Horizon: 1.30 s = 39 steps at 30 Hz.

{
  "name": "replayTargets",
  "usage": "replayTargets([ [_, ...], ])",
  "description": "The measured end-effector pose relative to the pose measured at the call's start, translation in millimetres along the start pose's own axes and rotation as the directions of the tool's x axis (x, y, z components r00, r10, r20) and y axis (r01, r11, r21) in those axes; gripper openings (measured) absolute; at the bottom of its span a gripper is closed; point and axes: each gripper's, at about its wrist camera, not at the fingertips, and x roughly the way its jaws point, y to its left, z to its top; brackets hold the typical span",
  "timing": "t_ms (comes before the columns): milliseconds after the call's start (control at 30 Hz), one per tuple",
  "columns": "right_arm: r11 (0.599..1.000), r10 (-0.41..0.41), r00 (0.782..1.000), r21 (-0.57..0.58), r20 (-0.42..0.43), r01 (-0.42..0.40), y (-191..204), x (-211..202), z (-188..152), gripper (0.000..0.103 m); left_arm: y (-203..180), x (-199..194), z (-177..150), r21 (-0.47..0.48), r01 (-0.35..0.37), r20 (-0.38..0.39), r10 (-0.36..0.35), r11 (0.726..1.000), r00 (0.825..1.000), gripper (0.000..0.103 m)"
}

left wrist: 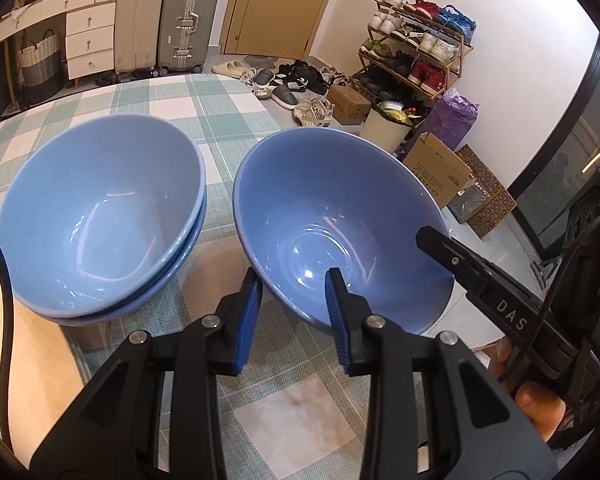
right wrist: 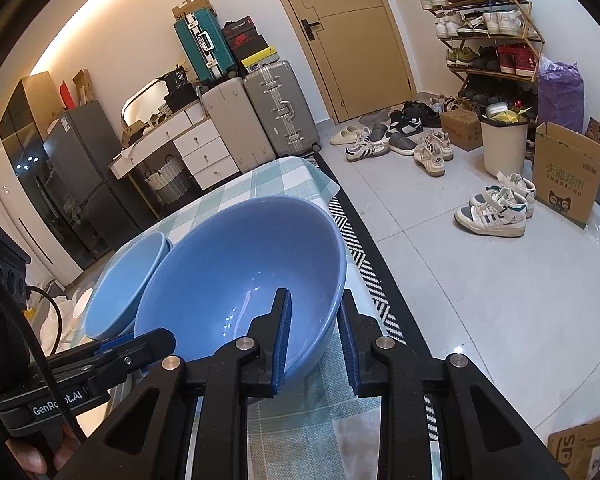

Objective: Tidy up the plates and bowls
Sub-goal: 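Lift the bowl with both tools and carry it over the nested bowls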

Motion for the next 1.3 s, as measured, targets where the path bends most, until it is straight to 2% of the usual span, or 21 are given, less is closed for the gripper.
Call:
replayTargets([
  [467,1.0,0.004,0.999,-0.007,0.04,-0.004,7,-25,4,0.025,1,-38,0,0.031,0.009,0.043,-0.011,0.999,0.999,0.029],
  [567,1.0,-0.01,0.998,-0.026,0.054,0.011,13,-31,4,0.025,2,-47,1,0.027,0.015,0.051,-0.017,1.0,0.999,0.029],
  [1300,0.995,0.025,0.996,-0.1,0.09,-0.016,59,-57,9,0.025,7,-133,2,0.014,0.01,0.143,-0.011,1.0,0.99,0.029],
])
